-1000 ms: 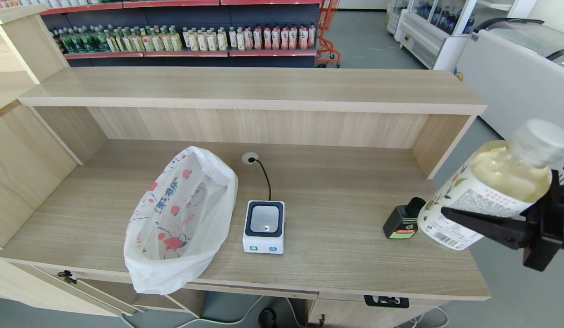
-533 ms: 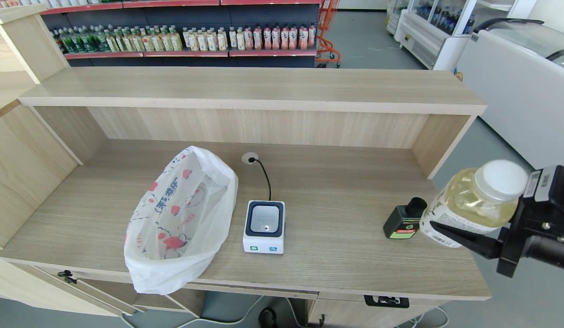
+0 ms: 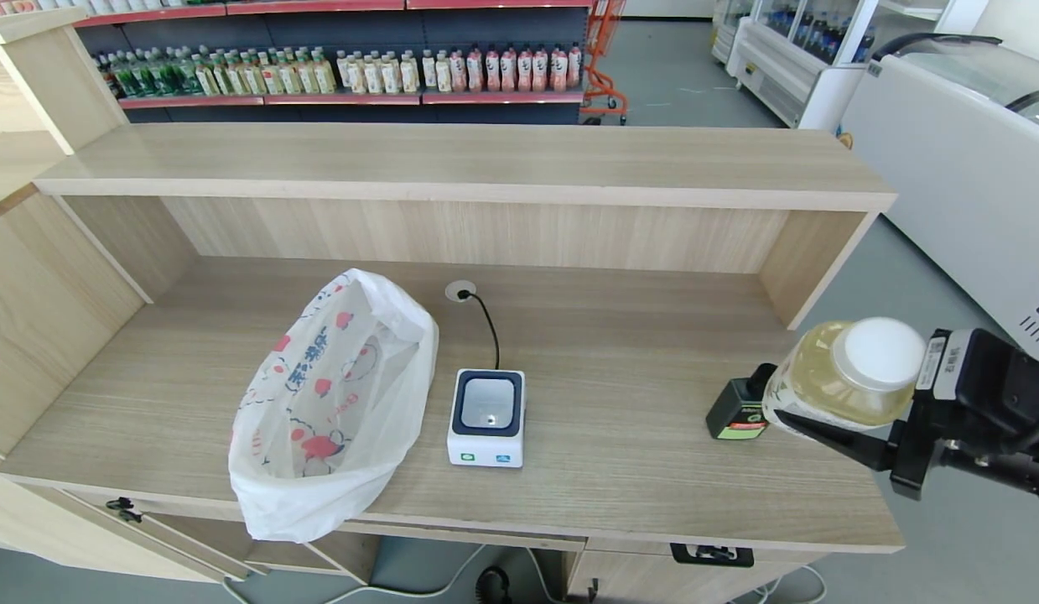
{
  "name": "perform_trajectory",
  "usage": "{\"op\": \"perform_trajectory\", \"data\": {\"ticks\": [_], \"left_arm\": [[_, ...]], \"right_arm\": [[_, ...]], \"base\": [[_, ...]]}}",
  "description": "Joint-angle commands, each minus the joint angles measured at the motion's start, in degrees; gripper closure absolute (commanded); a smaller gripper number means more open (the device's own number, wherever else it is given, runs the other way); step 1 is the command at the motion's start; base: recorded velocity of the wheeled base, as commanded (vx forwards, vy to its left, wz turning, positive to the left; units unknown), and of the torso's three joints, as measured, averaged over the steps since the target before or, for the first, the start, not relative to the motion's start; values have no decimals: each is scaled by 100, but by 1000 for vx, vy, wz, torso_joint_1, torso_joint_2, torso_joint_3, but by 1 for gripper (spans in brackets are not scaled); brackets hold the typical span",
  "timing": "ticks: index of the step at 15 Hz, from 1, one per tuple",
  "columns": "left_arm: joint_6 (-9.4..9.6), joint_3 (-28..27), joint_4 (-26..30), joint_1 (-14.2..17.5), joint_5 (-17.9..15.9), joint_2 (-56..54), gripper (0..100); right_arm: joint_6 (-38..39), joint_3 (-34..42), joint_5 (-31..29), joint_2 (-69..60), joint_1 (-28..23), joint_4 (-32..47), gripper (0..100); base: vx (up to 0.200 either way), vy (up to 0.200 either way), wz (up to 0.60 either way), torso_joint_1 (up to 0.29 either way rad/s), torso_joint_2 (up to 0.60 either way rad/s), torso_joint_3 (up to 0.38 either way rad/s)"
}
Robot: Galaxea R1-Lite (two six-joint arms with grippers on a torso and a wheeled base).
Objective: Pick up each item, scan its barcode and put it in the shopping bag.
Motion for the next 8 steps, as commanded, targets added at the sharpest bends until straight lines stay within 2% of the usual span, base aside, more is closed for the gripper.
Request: {"op": "perform_trajectory", "data": {"ticks": [1, 6, 8], "left_arm": [[-1, 0, 0, 0, 0, -2, 0], [8, 0, 0, 0, 0, -2, 0], [8, 0, 0, 0, 0, -2, 0]], "right_arm": [[-48, -98, 1, 209, 28, 7, 100], [-277, -168, -17, 464, 177, -195, 100], [-364, -160, -17, 543, 256, -274, 100]], "base": [[0, 0, 0, 0, 0, 0], [0, 0, 0, 0, 0, 0], [0, 200, 0, 2, 0, 5]]}}
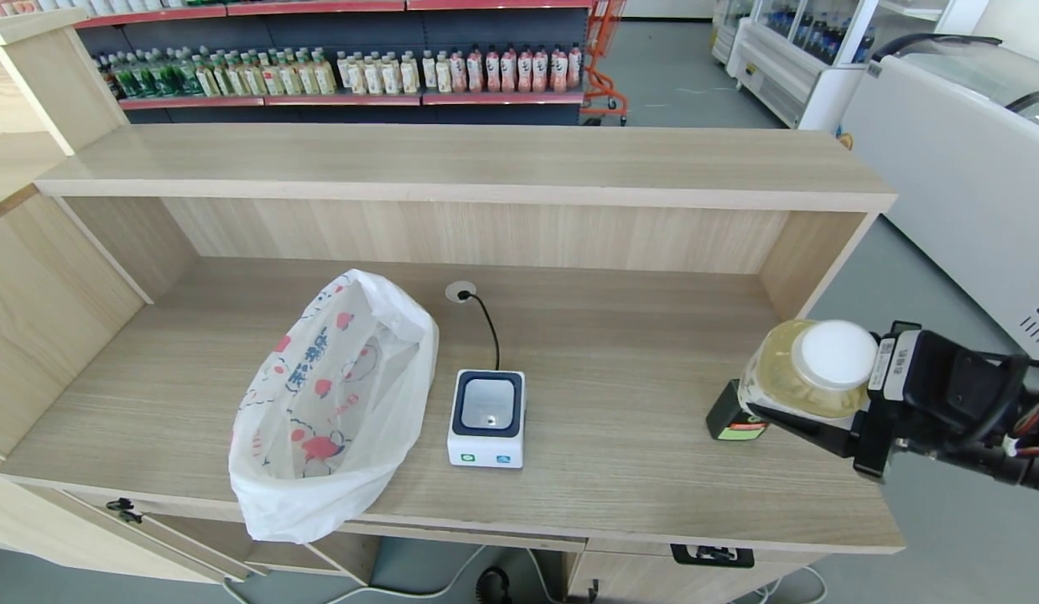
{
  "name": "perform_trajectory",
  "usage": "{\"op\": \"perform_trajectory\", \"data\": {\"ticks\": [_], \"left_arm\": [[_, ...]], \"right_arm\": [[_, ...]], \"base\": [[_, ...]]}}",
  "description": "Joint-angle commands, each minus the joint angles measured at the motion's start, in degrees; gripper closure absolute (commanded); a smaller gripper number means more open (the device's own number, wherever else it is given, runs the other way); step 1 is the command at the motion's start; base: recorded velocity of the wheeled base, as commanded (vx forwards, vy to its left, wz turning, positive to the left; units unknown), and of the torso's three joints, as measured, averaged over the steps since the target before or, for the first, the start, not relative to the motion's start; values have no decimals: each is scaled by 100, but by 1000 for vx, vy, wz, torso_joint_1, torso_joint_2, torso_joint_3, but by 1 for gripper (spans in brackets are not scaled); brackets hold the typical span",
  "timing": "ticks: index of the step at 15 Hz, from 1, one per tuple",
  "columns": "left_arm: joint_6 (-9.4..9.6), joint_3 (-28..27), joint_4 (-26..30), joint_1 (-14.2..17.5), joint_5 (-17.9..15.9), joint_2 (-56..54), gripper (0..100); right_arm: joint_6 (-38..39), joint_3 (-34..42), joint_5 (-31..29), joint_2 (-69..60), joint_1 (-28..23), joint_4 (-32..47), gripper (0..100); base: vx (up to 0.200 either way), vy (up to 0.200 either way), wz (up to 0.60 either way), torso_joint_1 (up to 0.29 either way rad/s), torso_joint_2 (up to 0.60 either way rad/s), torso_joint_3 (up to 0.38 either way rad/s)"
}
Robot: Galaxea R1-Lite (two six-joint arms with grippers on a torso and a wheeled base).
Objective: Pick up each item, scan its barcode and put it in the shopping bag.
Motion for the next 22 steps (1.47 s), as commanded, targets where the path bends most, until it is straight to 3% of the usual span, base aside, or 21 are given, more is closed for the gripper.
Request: {"op": "perform_trajectory", "data": {"ticks": [1, 6, 12, 16, 19, 22], "left_arm": [[-1, 0, 0, 0, -1, -2, 0], [-1, 0, 0, 0, -1, -2, 0], [8, 0, 0, 0, -1, -2, 0], [-10, 0, 0, 0, -1, -2, 0], [-10, 0, 0, 0, -1, -2, 0], [-10, 0, 0, 0, -1, -2, 0]], "right_arm": [[-55, -3, 2, 122, 30, -9, 100], [-249, -11, -7, 210, 135, -9, 100], [-697, -697, -122, 992, 619, -440, 100], [-890, -644, -69, 1432, 645, -976, 100], [-890, -618, 98, 1915, 619, -1829, 100], [-925, -653, 265, 2144, 662, -1987, 100]], "base": [[0, 200, 0, -2, -2, 12], [0, 200, 0, 4, 1, 3], [0, 200, 0, 3, 4, -1], [0, 0, 0, 0, 0, 0], [0, 0, 0, 0, 0, 0], [0, 0, 0, 0, 0, 0]]}}
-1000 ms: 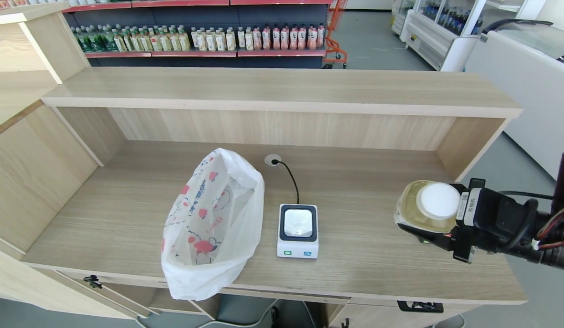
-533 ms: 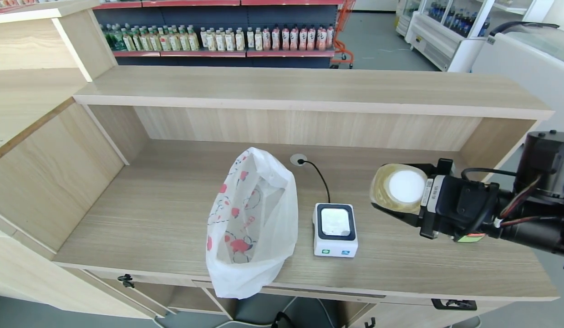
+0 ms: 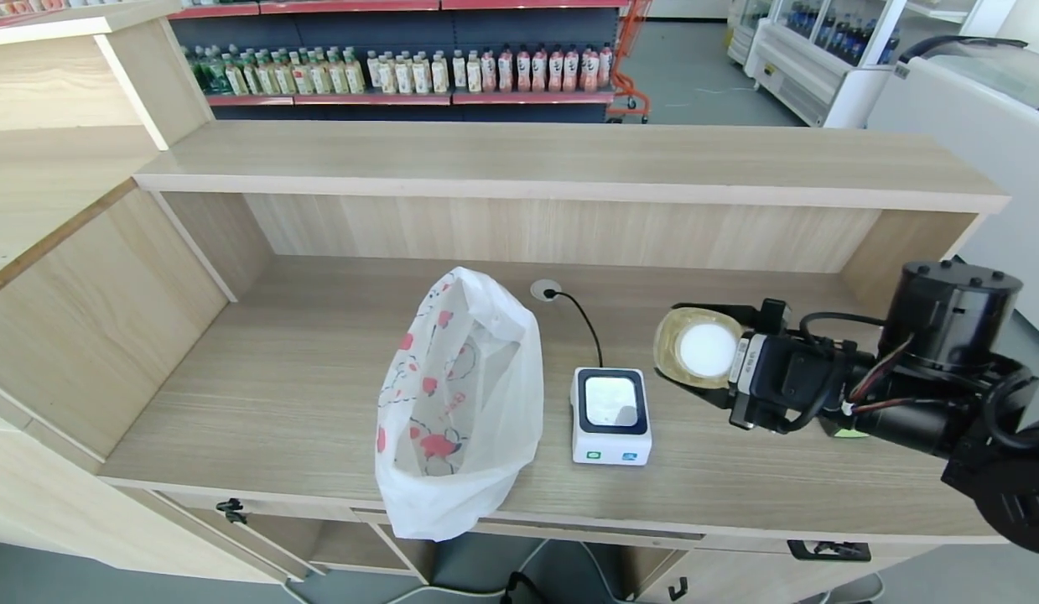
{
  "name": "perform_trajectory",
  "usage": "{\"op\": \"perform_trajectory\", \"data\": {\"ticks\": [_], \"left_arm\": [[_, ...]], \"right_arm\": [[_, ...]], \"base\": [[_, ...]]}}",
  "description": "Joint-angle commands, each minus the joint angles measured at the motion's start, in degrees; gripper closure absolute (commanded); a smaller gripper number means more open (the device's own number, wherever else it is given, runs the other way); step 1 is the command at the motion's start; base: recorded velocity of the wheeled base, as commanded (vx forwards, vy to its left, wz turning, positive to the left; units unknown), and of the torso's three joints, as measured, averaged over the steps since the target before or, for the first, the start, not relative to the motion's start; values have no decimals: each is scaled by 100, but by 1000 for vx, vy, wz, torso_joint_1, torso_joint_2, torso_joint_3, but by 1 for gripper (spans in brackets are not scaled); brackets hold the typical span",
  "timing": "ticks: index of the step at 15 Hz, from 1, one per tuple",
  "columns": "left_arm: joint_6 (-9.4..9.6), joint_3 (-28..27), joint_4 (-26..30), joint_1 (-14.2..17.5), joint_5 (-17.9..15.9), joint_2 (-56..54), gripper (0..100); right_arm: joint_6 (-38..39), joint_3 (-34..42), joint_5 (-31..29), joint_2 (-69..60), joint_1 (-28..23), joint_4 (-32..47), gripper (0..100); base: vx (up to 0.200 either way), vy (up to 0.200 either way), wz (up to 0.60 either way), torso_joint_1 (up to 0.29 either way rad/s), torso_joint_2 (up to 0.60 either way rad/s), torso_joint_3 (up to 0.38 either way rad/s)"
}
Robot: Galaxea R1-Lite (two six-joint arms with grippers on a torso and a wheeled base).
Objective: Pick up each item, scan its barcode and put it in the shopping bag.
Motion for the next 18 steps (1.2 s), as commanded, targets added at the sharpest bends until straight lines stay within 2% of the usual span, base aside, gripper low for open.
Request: {"op": "perform_trajectory", "data": {"ticks": [1, 5, 12, 18], "left_arm": [[1, 0, 0, -4, -1, -2, 0], [1, 0, 0, -4, -1, -2, 0], [1, 0, 0, -4, -1, -2, 0], [1, 0, 0, -4, -1, -2, 0]], "right_arm": [[-41, -49, 174, 339, 86, -139, 100], [-182, -67, 244, 498, 95, -315, 100], [-824, -163, 1343, 972, -46, -271, 100], [-1747, -524, 2362, 1376, -389, -253, 100]], "base": [[0, 0, 0, 0, 0, 0], [0, 0, 0, 0, 0, 0], [0, 0, 0, 0, 0, 0], [0, 0, 0, 0, 0, 0]]}}
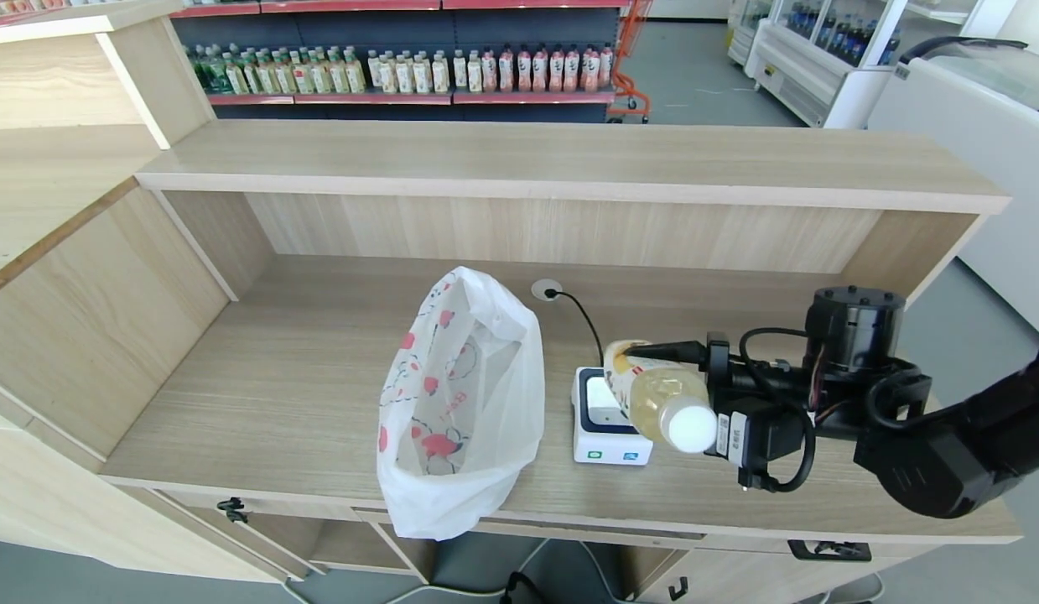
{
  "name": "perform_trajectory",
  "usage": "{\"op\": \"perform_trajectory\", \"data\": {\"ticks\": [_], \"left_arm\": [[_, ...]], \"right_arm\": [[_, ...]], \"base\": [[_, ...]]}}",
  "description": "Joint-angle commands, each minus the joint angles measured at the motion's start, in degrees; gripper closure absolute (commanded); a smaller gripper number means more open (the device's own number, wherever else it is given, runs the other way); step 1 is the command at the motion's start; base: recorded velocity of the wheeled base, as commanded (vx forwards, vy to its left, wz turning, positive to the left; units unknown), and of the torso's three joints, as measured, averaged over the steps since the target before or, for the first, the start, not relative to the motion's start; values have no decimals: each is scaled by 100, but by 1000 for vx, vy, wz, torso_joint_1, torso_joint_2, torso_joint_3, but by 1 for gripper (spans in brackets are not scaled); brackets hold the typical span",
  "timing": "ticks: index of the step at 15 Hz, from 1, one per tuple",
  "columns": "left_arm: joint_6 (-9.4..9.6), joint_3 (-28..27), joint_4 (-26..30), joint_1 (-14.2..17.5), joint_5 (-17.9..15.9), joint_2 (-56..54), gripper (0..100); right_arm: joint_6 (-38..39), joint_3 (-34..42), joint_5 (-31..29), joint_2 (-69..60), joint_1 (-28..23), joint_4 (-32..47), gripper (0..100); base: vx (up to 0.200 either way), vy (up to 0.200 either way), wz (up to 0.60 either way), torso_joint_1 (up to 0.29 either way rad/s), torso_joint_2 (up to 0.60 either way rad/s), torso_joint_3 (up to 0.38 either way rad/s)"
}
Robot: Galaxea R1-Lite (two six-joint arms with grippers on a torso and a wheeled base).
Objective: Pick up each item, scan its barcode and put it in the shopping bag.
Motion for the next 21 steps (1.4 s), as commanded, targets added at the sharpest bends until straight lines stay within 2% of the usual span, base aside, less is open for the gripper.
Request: {"op": "perform_trajectory", "data": {"ticks": [1, 5, 8, 21], "left_arm": [[-1, 0, 0, 0, -1, -2, 0], [-1, 0, 0, 0, -1, -2, 0], [-1, 0, 0, 0, -1, -2, 0], [-1, 0, 0, 0, -1, -2, 0]], "right_arm": [[-22, -82, 86, 140, -86, 4, 100], [-83, -240, 218, 289, -130, -66, 100], [-294, -240, 534, 447, -270, -40, 100], [-285, -539, 763, 834, -411, -75, 100]], "base": [[0, 0, 0, 0, 0, 0], [0, 0, 0, 0, 0, 0], [0, 0, 0, 0, 0, 0], [0, 0, 0, 0, 0, 0]]}}
